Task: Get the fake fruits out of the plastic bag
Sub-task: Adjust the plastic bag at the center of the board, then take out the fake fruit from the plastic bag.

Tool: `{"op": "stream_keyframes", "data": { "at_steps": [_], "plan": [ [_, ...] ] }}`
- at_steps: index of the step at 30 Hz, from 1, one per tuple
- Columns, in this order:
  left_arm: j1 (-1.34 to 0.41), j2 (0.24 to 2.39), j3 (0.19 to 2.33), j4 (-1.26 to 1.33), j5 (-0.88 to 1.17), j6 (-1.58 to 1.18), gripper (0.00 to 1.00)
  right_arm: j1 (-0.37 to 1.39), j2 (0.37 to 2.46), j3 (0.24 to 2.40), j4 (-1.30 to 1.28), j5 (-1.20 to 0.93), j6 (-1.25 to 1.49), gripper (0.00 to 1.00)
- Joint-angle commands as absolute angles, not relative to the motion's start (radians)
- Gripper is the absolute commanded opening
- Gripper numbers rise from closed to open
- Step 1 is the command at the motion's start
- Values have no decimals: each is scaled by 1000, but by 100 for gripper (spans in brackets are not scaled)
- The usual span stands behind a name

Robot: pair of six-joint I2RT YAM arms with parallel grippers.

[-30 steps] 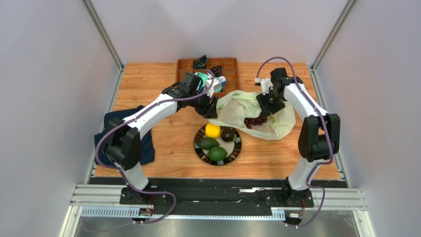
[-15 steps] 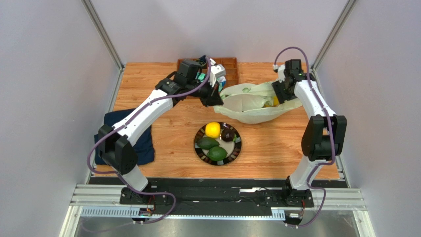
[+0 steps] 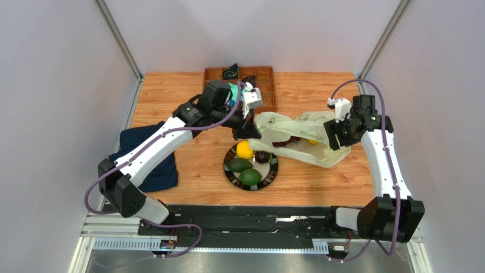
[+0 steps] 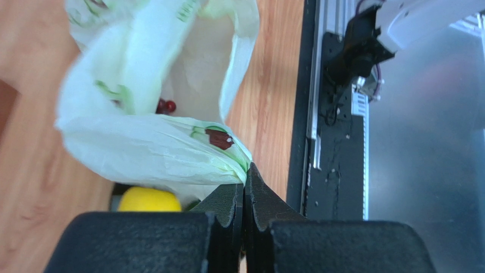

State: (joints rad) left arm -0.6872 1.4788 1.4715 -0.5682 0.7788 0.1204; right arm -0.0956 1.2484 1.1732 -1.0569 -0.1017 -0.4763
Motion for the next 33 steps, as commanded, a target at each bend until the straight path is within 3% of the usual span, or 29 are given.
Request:
{"op": "stream_keyframes", "data": {
  "at_steps": [1, 6, 11, 17, 22, 25, 28, 29, 33],
  "plan": [
    [-716, 1502, 1422, -577, 759, 163, 0, -20, 1193, 1354, -1138, -405, -564, 67],
    [-726, 1517, 1451, -560, 720, 144, 0, 164, 1174, 1365, -1175, -465, -603, 54],
    [-727, 1526, 1494, -574, 666, 155, 0, 236, 1198, 1307, -1210, -477, -682, 44],
    [-726, 1545, 1532, -591, 630, 179, 0, 238, 1287, 1270, -1181, -437, -767, 42],
    [-727, 1560, 1566, -610, 626, 219, 0, 235, 1408, 1249, -966, -180, -772, 41],
    [-727, 1581, 1595, -626, 626, 257, 0, 221, 1477, 1253, -840, -100, -810, 43],
    [-726, 1604, 1640, -646, 594, 296, 0, 206, 1519, 1276, -778, -80, -888, 52],
    [-727, 1612, 1649, -649, 588, 307, 0, 204, 1526, 1279, -758, -75, -908, 61],
    [-726, 1624, 1664, -658, 581, 325, 0, 180, 1601, 1308, -733, -68, -1008, 71]
  ]
}}
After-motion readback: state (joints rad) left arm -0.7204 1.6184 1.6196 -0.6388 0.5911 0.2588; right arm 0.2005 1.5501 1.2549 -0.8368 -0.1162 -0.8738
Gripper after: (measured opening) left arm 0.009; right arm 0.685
